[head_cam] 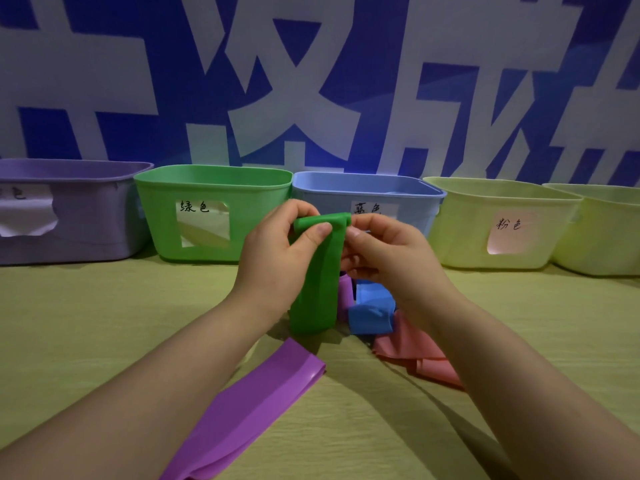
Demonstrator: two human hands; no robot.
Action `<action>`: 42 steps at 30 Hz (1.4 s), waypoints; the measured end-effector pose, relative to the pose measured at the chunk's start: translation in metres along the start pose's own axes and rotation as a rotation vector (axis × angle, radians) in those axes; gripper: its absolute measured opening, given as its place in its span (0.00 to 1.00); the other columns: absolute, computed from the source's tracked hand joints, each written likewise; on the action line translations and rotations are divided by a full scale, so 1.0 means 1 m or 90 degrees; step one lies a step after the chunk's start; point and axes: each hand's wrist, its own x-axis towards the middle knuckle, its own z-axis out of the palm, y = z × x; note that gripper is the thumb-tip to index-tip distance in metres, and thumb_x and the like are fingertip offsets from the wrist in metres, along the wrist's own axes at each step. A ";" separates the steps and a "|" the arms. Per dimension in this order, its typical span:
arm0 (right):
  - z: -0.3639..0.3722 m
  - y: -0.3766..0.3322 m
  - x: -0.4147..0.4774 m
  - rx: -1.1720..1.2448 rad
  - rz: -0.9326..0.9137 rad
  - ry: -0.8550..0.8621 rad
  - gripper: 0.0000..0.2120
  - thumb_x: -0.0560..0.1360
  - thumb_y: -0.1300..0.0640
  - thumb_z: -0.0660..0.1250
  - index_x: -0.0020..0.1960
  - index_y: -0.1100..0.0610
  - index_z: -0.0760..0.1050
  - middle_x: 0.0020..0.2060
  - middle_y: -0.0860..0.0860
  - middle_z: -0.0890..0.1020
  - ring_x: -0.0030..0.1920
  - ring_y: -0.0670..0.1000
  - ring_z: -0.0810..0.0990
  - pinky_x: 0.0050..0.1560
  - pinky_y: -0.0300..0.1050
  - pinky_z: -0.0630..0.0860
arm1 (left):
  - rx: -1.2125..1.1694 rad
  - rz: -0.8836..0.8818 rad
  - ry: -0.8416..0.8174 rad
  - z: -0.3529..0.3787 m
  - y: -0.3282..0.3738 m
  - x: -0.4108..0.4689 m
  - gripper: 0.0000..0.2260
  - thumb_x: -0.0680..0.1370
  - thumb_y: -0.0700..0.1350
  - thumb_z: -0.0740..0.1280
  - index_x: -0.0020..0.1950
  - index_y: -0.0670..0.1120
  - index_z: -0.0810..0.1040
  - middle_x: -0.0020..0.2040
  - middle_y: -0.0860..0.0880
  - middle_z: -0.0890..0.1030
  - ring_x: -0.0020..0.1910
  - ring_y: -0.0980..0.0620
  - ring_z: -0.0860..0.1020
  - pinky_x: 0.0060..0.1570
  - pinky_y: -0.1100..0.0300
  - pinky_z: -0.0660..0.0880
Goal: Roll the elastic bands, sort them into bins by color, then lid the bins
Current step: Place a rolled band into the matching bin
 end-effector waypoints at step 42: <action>-0.002 0.004 0.003 -0.087 -0.077 0.073 0.07 0.76 0.60 0.64 0.41 0.53 0.77 0.34 0.47 0.79 0.37 0.44 0.78 0.46 0.43 0.77 | 0.073 0.063 -0.055 0.002 0.005 -0.008 0.10 0.73 0.43 0.70 0.52 0.52 0.75 0.47 0.54 0.79 0.45 0.57 0.76 0.47 0.58 0.75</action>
